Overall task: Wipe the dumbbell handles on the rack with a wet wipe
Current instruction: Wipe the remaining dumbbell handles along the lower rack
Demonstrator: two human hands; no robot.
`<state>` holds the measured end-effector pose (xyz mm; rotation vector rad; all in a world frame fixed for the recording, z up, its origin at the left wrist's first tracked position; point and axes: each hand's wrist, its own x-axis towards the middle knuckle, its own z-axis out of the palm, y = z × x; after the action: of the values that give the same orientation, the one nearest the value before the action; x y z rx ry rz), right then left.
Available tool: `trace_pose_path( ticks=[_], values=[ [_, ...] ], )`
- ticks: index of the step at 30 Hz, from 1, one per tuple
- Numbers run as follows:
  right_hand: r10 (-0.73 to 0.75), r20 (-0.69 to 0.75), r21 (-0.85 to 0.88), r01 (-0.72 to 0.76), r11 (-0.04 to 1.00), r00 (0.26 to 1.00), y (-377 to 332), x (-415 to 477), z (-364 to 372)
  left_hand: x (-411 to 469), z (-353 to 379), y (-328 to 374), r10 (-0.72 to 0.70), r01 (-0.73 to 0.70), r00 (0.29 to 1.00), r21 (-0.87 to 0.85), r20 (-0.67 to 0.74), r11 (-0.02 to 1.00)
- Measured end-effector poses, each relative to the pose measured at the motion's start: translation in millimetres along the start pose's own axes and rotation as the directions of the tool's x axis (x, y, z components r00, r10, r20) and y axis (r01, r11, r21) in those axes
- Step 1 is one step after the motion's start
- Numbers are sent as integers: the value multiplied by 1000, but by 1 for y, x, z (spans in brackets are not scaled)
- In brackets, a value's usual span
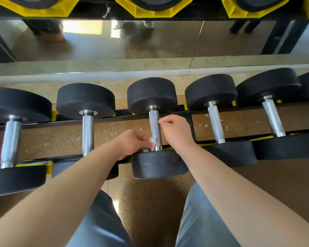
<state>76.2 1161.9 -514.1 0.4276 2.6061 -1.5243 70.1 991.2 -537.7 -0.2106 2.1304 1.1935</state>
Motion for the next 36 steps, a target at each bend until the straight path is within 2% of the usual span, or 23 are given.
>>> trace_pose_path(
  ticks=[1,2,5,7,9,11,13,14,15,16,18,20,22,23,25,27,28,29,30,31,33,35,36],
  values=[
    [6,5,-9,-6,1000,1000,0,0,0,-1,1,-1,16,-14,999,54,-32,998],
    [15,2,-14,-15,1000,1000,0,1,1,0,2,1,29,-29,999,1,-46,1000],
    [41,-25,-2,-41,999,999,1,2,0,8,7,12,20,-35,999,-459,-39,888],
    [58,-35,21,-57,998,998,0,1,0,18,8,21,22,-103,991,-633,-134,767],
    [68,-43,51,-66,996,997,0,-1,-1,26,11,26,31,-147,984,-711,-174,688],
    [81,-55,69,-77,995,995,1,-2,-1,24,13,25,71,-123,992,-621,-109,774],
    [84,-60,68,-80,994,995,1,-3,-1,17,16,15,75,-70,997,-245,11,967],
    [77,-57,52,-74,996,995,0,-2,-1,15,17,10,66,-64,996,-31,67,997],
    [67,-54,28,-66,997,996,-1,-2,-1,12,16,7,55,-64,994,90,99,994],
    [62,-55,11,-61,998,997,-2,-2,-1,13,16,7,50,-61,992,87,114,994],
    [62,-63,5,-62,998,996,-1,-1,-1,17,13,15,31,-6,993,-212,114,977],
    [66,-73,16,-65,998,995,1,-1,-1,31,8,29,42,-11,998,-559,42,829],
    [66,-82,25,-64,998,994,2,-1,-1,42,6,41,50,-60,998,-726,-35,685],
    [62,-88,27,-60,998,994,2,-1,-1,43,5,43,58,-66,998,-748,-37,661],
    [61,-97,37,-57,998,993,3,-1,-1,31,9,36,55,-25,998,-653,26,757],
    [67,-89,38,-64,997,994,3,0,0,14,14,22,-9,40,995,-315,98,948],
    [68,-87,34,-66,997,994,3,0,0,9,16,17,-29,48,993,-171,113,984],
    [70,-86,31,-68,997,994,4,1,0,8,17,14,-34,49,992,-124,119,991],
    [70,-87,31,-68,997,994,4,1,0,11,18,14,-27,50,991,-178,128,983],
    [71,-82,34,-68,997,994,3,1,-1,14,18,16,-15,58,990,-314,137,947],
    [72,-78,54,-68,996,994,3,0,-2,29,13,25,19,43,996,-644,90,764],
    [75,-81,66,-70,995,994,4,0,-2,45,7,33,25,-37,999,-819,-28,572],
    [80,-80,73,-74,995,994,4,0,-2,50,6,33,11,-72,997,-851,-77,520]
  ],
)
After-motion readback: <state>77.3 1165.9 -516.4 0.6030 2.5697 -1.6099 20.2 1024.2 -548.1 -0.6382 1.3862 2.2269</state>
